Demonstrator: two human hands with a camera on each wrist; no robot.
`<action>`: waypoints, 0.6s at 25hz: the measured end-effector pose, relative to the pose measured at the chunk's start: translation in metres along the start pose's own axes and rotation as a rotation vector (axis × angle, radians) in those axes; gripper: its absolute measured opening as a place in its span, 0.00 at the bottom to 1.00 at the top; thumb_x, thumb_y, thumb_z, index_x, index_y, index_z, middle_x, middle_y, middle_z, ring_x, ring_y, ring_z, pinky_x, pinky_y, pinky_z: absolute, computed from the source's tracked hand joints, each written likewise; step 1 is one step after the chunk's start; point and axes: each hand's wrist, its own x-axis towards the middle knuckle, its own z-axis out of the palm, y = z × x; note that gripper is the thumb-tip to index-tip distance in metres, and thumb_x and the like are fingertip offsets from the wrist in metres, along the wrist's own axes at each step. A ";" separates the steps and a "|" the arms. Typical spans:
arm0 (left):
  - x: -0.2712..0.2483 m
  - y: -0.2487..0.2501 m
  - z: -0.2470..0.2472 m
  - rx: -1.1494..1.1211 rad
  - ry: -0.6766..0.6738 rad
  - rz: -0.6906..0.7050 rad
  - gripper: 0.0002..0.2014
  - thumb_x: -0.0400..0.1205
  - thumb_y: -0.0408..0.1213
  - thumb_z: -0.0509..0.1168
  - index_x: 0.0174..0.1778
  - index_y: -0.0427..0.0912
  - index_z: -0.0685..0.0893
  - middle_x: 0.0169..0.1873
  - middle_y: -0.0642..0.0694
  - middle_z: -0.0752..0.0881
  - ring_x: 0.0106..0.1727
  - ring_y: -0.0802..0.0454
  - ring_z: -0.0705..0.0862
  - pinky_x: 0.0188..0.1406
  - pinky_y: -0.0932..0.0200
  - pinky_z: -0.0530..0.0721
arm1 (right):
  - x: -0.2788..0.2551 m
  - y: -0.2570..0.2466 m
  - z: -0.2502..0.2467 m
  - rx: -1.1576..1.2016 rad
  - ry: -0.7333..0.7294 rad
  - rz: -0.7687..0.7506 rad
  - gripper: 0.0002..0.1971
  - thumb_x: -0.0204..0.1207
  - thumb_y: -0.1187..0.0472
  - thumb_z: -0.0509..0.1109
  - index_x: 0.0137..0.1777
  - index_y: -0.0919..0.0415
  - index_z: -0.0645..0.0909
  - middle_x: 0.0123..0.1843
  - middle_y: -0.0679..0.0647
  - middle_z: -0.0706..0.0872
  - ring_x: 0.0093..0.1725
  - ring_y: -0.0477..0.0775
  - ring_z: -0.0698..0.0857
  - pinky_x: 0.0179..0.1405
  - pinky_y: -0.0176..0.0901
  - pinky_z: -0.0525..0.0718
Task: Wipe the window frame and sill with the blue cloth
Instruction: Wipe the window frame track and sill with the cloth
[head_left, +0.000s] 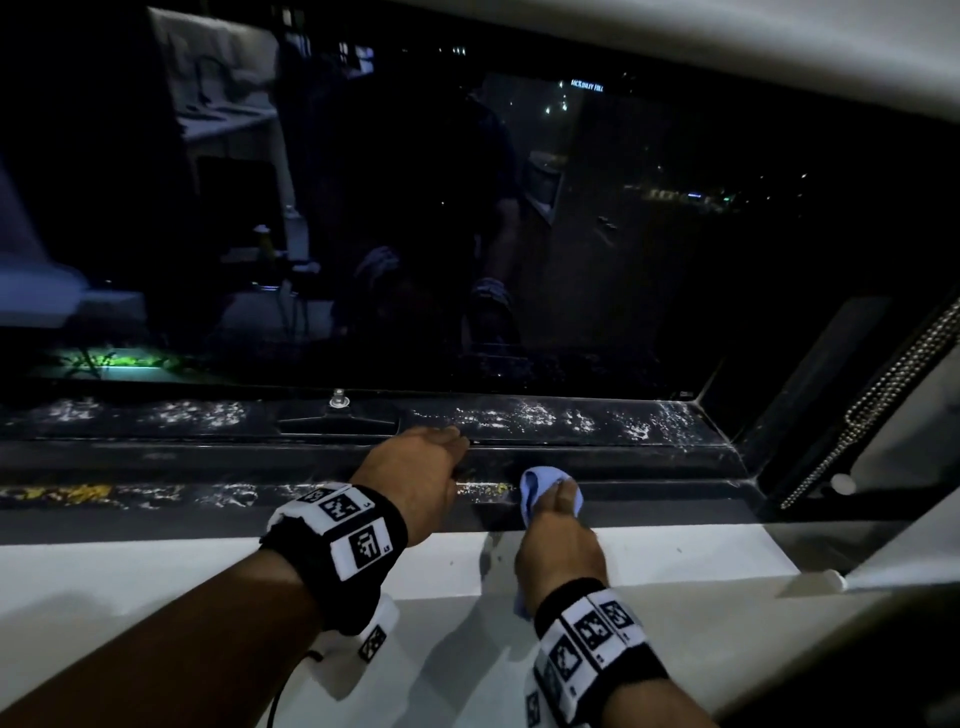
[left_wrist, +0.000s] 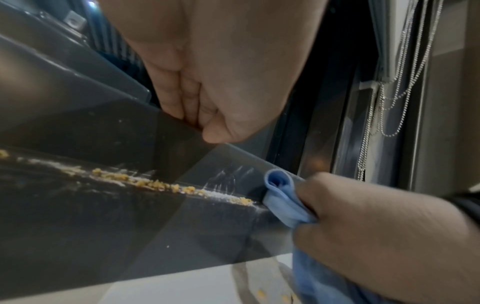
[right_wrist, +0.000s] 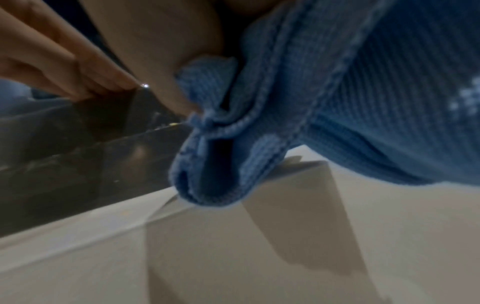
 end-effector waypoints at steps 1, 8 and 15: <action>0.000 0.001 0.000 0.018 -0.003 0.001 0.26 0.82 0.40 0.57 0.78 0.47 0.61 0.80 0.50 0.62 0.78 0.51 0.61 0.77 0.55 0.62 | -0.001 -0.003 0.002 -0.025 -0.006 -0.046 0.40 0.77 0.74 0.59 0.80 0.70 0.36 0.82 0.68 0.58 0.62 0.67 0.82 0.58 0.54 0.82; -0.003 0.003 0.001 0.068 -0.024 0.005 0.27 0.83 0.38 0.55 0.79 0.46 0.57 0.81 0.49 0.58 0.79 0.50 0.58 0.78 0.56 0.59 | -0.007 0.015 -0.018 -0.188 -0.041 -0.179 0.38 0.76 0.74 0.55 0.82 0.62 0.39 0.83 0.59 0.59 0.62 0.64 0.81 0.59 0.54 0.80; -0.003 -0.001 -0.007 -0.029 0.015 0.017 0.21 0.76 0.38 0.59 0.67 0.43 0.75 0.69 0.46 0.77 0.70 0.46 0.74 0.67 0.51 0.75 | -0.010 0.003 -0.015 0.022 0.044 -0.320 0.28 0.77 0.69 0.58 0.77 0.56 0.61 0.68 0.62 0.80 0.61 0.61 0.83 0.58 0.49 0.81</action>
